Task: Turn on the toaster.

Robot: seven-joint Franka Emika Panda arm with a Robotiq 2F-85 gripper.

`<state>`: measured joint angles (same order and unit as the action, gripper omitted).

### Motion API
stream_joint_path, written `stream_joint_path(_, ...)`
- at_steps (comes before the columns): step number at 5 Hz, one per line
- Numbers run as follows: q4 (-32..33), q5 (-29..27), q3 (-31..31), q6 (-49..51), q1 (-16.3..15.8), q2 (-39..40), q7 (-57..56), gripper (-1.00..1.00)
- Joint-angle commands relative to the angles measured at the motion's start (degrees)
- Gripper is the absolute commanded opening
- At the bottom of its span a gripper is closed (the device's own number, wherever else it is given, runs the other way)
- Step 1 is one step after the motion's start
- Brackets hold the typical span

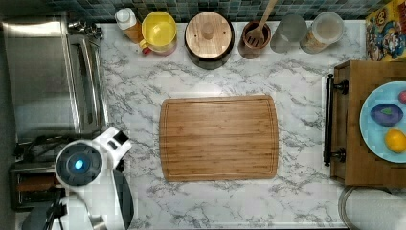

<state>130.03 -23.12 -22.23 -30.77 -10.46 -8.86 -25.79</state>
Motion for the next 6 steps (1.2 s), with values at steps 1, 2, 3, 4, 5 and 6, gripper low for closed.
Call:
stream_joint_path(1, 2.9, -6.1, -3.9, -2.9, -4.5, -3.7, -3.5, -1.0)
stream_joint_path(2, 1.3, -1.6, -7.8, -5.1, -2.9, -0.5, 4.5, -1.0)
stream_joint_path(3, -0.3, 2.6, -9.1, -6.2, -1.1, 3.7, 9.3, -1.0)
stream_joint_path(4, 0.0, 2.9, -8.7, -8.4, -0.5, 4.1, 11.2, -1.0)
stream_joint_path(5, 0.5, 0.6, -8.4, -9.8, -0.2, 3.7, 10.6, -1.0)
stream_joint_path(6, 0.3, 2.1, -9.2, -11.0, -0.4, 5.3, 11.4, -1.0)
